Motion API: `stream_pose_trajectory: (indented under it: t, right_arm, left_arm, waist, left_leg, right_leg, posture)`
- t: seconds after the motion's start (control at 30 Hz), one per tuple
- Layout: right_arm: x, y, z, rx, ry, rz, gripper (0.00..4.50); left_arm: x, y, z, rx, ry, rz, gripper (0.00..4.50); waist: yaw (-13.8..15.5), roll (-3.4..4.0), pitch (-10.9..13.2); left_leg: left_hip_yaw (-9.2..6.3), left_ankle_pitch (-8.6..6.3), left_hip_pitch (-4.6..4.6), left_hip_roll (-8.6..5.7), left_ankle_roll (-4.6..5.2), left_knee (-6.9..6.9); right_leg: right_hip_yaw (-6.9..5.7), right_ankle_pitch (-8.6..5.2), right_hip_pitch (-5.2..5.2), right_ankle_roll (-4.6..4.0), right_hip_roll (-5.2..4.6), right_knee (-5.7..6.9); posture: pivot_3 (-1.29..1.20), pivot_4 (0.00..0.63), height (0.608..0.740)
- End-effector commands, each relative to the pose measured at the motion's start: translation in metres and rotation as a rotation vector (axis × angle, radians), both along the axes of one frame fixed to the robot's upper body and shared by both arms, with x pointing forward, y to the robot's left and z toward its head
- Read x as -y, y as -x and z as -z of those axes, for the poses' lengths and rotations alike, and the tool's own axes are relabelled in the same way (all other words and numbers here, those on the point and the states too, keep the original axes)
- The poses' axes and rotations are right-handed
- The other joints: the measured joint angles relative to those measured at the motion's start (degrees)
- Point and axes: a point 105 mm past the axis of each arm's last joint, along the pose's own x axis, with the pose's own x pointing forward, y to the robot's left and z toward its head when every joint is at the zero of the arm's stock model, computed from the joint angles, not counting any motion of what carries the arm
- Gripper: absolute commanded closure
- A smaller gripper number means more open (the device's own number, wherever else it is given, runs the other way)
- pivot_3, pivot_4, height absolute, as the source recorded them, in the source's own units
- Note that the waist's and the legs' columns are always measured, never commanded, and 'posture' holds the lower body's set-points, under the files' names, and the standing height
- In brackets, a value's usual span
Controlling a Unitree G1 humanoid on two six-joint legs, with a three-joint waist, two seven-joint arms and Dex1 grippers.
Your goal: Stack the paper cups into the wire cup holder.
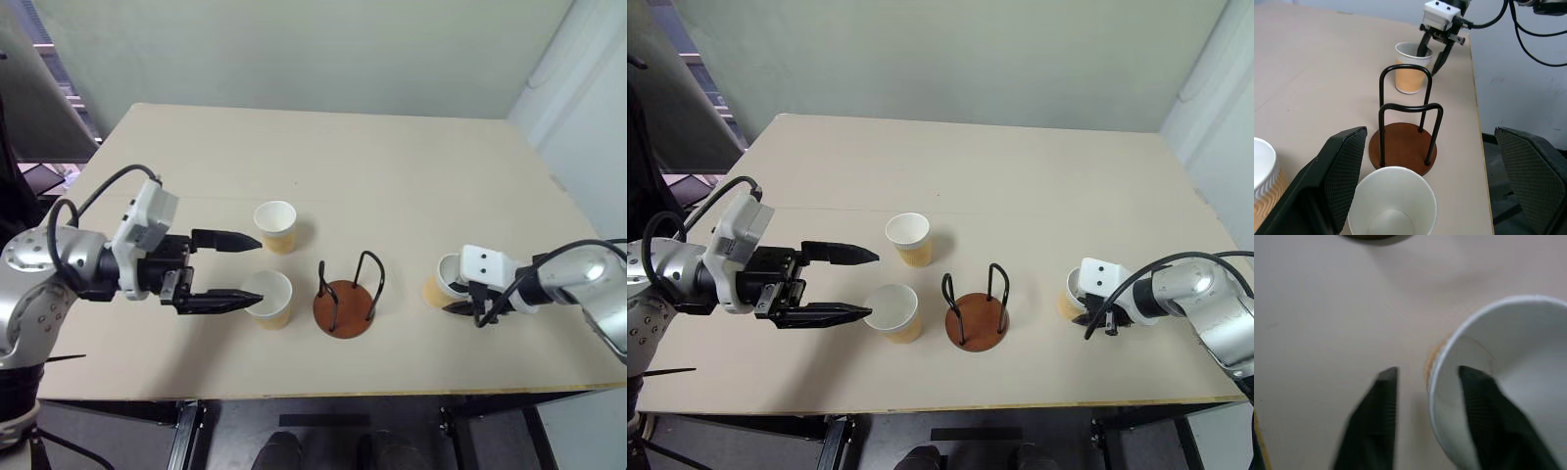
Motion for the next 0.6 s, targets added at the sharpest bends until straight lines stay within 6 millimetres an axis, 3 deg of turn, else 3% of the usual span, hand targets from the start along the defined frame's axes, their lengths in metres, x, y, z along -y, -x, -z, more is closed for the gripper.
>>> stream_pose_trajectory:
  t: [0.03, 0.07, 0.2, 0.3, 0.43, 0.53, 0.6]
  right_arm:
    - [0.000, -0.004, -0.016, 0.056, 0.008, -0.024, 4.24]
    - [-0.001, -0.004, -0.019, 0.061, 0.004, -0.030, 4.45]
    - [-0.016, 0.009, -0.051, 0.050, -0.114, -0.131, 4.45]
    - [-0.034, 0.019, -0.101, 0.107, -0.259, -0.220, 4.45]
    - [-0.063, 0.023, -0.151, 0.205, -0.425, -0.316, 4.45]
    - [-0.088, 0.031, -0.166, 0.201, -0.509, -0.400, 4.45]
    - [-0.112, 0.039, -0.156, 0.145, -0.518, -0.488, 4.45]
  left_arm:
    - [0.000, 0.005, -0.009, 0.045, -0.010, 0.003, 0.00]
    - [0.000, 0.005, -0.009, 0.046, -0.009, 0.002, 0.00]
    - [-0.001, 0.005, -0.012, 0.054, -0.011, 0.001, 0.00]
    - [-0.005, 0.004, -0.014, 0.064, -0.017, -0.010, 0.00]
    - [-0.010, 0.003, -0.016, 0.082, -0.019, -0.043, 0.00]
    - [-0.015, 0.002, -0.017, 0.088, -0.024, -0.068, 0.00]
    - [-0.017, 0.003, -0.015, 0.085, -0.029, -0.084, 0.00]
  waist:
    - [0.06, 0.00, 0.00]
    - [0.06, 0.00, 0.00]
    - [0.07, 0.01, 0.00]
    - [0.02, 0.05, 0.03]
    - [-0.36, 0.04, 0.03]
    - [-0.53, 0.04, 0.02]
    - [-0.61, 0.05, 0.03]
  left_leg:
    - [-0.01, 0.00, 0.00, 0.00, 0.00, 0.00]
    - [-0.01, 0.00, -0.01, 0.00, 0.00, 0.00]
    - [0.03, 0.00, -0.01, -0.10, -0.01, 0.00]
    - [0.09, 0.01, -0.03, -0.19, -0.03, 0.00]
    - [0.19, 0.03, 0.04, -0.18, -0.06, -0.02]
    - [0.12, 0.04, 0.08, -0.14, -0.07, -0.05]
    - [0.08, 0.04, 0.05, -0.14, -0.08, -0.05]
  right_leg:
    - [0.00, 0.00, 0.00, 0.00, 0.00, 0.00]
    - [0.00, 0.00, 0.00, 0.00, 0.00, 0.00]
    - [0.00, 0.00, -0.01, 0.00, 0.01, -0.01]
    - [0.02, 0.00, -0.01, -0.01, 0.06, -0.03]
    - [0.10, -0.02, -0.03, -0.03, 0.22, -0.03]
    - [0.08, -0.05, -0.03, -0.08, 0.29, -0.04]
    - [0.09, -0.05, -0.07, -0.09, 0.28, -0.03]
  posture:
    - [0.00, 0.150, 0.740]
    - [0.00, 0.150, 0.740]
    - [0.00, 0.150, 0.740]
    - [0.00, 0.150, 0.740]
    - [0.00, 0.150, 0.740]
    - [0.00, 0.150, 0.740]
    - [0.00, 0.150, 0.740]
